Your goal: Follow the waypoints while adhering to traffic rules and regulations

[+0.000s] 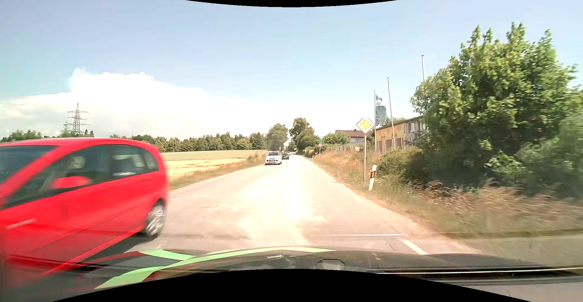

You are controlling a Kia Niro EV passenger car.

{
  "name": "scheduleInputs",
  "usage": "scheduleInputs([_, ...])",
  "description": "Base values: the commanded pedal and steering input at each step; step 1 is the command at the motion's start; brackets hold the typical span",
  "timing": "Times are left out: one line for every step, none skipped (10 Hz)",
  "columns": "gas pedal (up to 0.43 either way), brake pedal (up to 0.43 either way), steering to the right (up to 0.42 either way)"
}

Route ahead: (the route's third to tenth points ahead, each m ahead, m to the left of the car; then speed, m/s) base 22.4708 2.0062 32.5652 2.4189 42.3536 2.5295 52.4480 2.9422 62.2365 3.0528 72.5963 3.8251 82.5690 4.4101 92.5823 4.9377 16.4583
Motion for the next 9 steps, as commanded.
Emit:
scheduleInputs([0.15,0.0,-0.002])
scheduleInputs([0.15,0.0,-0.002])
scheduleInputs([0.15,0.0,-0.002])
scheduleInputs([0.15,0.0,-0.002])
scheduleInputs([0.157,0.0,-0.004])
scheduleInputs([0.157,0.0,-0.003])
scheduleInputs([0.138,0.0,-0.003])
scheduleInputs([0.11,0.0,-0.003])
scheduleInputs([0.11,0.0,-0.004])
